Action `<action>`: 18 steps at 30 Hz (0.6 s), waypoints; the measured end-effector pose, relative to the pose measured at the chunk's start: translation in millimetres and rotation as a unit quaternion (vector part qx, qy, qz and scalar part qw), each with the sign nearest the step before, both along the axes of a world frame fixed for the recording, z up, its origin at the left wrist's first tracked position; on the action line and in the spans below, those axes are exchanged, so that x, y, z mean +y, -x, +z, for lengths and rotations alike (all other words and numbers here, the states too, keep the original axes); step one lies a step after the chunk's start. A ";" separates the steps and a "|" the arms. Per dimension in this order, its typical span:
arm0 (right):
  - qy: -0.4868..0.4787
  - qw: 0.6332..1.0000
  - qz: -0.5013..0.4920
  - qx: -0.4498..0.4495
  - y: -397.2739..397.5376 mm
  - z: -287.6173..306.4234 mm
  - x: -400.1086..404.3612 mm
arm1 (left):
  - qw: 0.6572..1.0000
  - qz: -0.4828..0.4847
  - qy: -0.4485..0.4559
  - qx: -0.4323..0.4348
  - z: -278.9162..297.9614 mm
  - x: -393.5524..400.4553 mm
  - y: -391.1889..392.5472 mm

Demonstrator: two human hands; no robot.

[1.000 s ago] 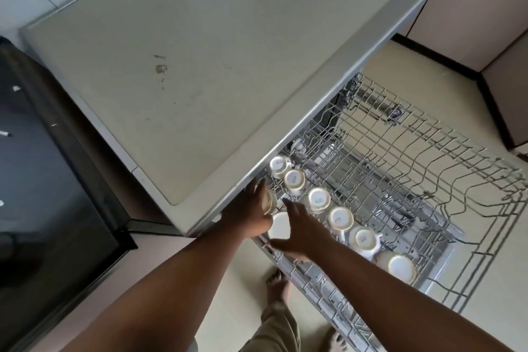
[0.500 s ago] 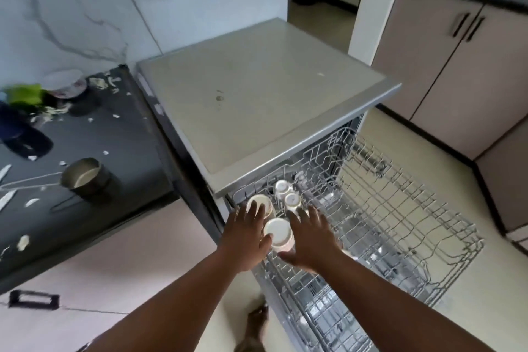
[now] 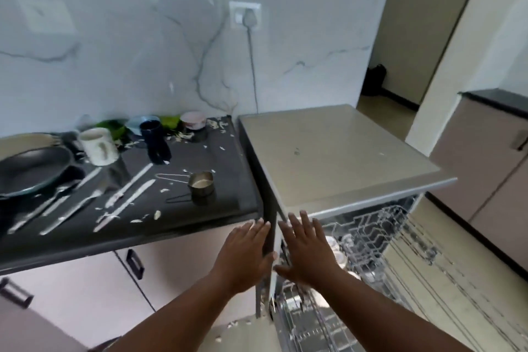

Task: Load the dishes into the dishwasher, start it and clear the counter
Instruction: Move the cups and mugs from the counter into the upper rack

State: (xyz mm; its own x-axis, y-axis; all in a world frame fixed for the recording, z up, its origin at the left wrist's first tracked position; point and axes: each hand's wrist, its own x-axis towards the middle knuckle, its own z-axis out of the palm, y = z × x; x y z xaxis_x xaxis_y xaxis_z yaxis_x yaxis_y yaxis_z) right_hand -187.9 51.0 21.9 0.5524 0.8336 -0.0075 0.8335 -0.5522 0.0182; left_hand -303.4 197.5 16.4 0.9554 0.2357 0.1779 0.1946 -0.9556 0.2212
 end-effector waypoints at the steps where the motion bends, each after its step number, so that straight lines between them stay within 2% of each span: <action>1: -0.010 1.000 0.002 -0.001 3.1 5.1 14.2 | 1.000 0.012 -0.008 -0.010 4.5 11.8 6.2; 12: -0.077 0.994 0.080 -0.016 74.5 56.8 227.3 | 0.981 0.177 -0.029 -0.075 44.9 198.2 104.3; 18: -0.089 0.994 0.066 0.007 95.5 63.9 308.1 | 0.958 0.277 0.024 -0.072 56.8 286.3 138.3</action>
State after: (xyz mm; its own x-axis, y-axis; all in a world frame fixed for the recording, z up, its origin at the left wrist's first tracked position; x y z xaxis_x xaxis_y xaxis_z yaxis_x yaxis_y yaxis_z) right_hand -283.4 359.1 85.8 0.4393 0.8874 0.1400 0.8983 -0.4317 -0.0820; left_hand -441.7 483.8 73.2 0.6478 0.7111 0.2735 0.6334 -0.7021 0.3254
